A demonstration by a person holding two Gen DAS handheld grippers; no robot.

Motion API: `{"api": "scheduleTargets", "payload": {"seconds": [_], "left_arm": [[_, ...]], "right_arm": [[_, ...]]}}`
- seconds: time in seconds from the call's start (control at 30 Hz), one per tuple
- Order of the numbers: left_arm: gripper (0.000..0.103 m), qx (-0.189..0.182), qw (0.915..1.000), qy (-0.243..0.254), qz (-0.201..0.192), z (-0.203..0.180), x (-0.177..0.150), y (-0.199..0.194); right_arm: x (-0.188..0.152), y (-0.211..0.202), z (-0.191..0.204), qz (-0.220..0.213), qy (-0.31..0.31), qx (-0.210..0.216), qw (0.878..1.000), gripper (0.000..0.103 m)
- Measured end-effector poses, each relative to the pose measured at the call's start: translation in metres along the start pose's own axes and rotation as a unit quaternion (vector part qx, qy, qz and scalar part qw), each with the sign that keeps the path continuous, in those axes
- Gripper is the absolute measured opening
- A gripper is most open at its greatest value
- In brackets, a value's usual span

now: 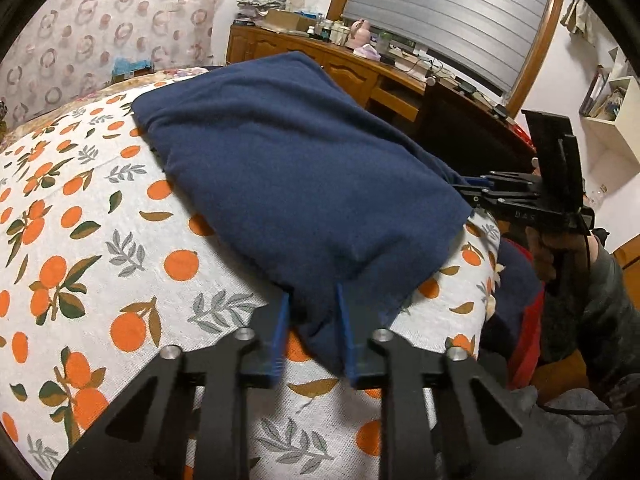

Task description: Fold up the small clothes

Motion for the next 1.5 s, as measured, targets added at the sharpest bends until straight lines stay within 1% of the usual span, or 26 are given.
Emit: {"api": "scheduleTargets", "payload": {"seconds": [0.07,0.1,0.2,0.27,0.37,0.5,0.6,0.77,0.9,1.0,1.17,1.4,1.5], "left_arm": [[0.011,-0.001,1.0,0.003,-0.001,-0.001,0.0,-0.001],[0.009,-0.002,1.0,0.006,-0.005,-0.002,0.0,-0.003],[0.008,-0.009,0.9994,0.006,-0.034,-0.004,0.008,-0.019],[0.008,-0.014,0.9985,0.002,-0.053,-0.004,0.017,-0.031],[0.008,-0.02,0.9973,-0.002,-0.071,-0.001,0.03,-0.042],[0.008,-0.024,0.9953,-0.008,-0.093,0.008,0.053,-0.054],[0.008,-0.023,0.9944,-0.015,-0.102,0.02,0.07,-0.057],[0.008,-0.017,0.9929,-0.034,-0.112,0.045,0.098,-0.052],[0.008,-0.01,0.9919,-0.055,-0.114,0.07,0.12,-0.04],[0.008,0.001,0.9925,-0.058,-0.108,0.084,0.133,-0.025],[0.008,0.007,0.9927,-0.07,-0.098,0.111,0.151,-0.003],[0.008,0.013,0.9929,-0.086,-0.082,0.135,0.159,0.022],[0.008,0.016,0.9931,-0.088,-0.075,0.141,0.158,0.027]], "right_arm": [[-0.001,0.001,0.002,0.001,0.0,0.007,1.0,0.016],[-0.001,0.0,0.001,-0.001,0.001,0.01,1.0,0.013],[0.001,-0.005,-0.001,-0.019,0.017,0.021,0.999,0.01],[0.007,-0.016,-0.004,-0.048,0.028,0.028,0.998,0.009],[0.022,-0.035,-0.007,-0.092,0.039,0.039,0.994,0.009],[0.05,-0.048,-0.006,-0.131,0.027,0.043,0.99,0.008],[0.067,-0.045,-0.003,-0.151,0.015,0.043,0.987,0.008],[0.104,-0.022,-0.003,-0.167,0.002,0.044,0.985,0.008],[0.126,0.01,-0.004,-0.163,-0.007,0.043,0.986,0.008],[0.141,0.035,-0.009,-0.156,-0.011,0.043,0.987,0.008],[0.164,0.071,-0.012,-0.142,-0.011,0.039,0.989,0.008],[0.181,0.106,-0.015,-0.118,-0.009,0.037,0.992,0.008],[0.186,0.111,-0.014,-0.11,-0.006,0.032,0.993,0.008]]}}
Point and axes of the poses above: each gripper's, at about its wrist camera, not at the fingertips, and y roughly the way its jaws point, z to its left, x to its top, the point moved 4 cm from there along y, roughly the way its jaws point, and after that the axes turned 5 degrees about -z, right-handed, at the moved point
